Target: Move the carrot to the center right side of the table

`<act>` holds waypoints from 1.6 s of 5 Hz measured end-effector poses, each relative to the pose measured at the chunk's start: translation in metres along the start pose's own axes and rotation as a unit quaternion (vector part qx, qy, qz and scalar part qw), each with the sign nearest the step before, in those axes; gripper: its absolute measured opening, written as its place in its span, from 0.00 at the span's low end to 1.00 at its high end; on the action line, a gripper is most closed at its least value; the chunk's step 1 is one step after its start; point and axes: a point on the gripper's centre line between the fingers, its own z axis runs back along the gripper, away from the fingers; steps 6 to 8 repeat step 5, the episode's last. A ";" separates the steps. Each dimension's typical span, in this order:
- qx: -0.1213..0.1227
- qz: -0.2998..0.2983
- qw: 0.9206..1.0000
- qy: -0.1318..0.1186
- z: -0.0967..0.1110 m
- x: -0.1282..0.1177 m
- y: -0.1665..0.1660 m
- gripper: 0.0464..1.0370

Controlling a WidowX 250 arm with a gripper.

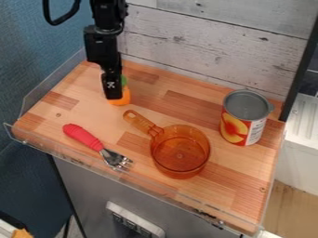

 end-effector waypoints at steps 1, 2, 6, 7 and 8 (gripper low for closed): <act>0.004 -0.001 1.000 -0.004 0.000 0.001 0.001 0.96; 0.008 -0.001 1.000 0.005 0.001 -0.003 0.003 0.96; -0.082 -0.012 0.994 0.069 0.064 -0.005 -0.004 0.96; -0.082 -0.012 0.994 0.069 0.064 -0.005 -0.004 0.96; -0.082 -0.012 0.994 0.069 0.064 -0.005 -0.004 0.96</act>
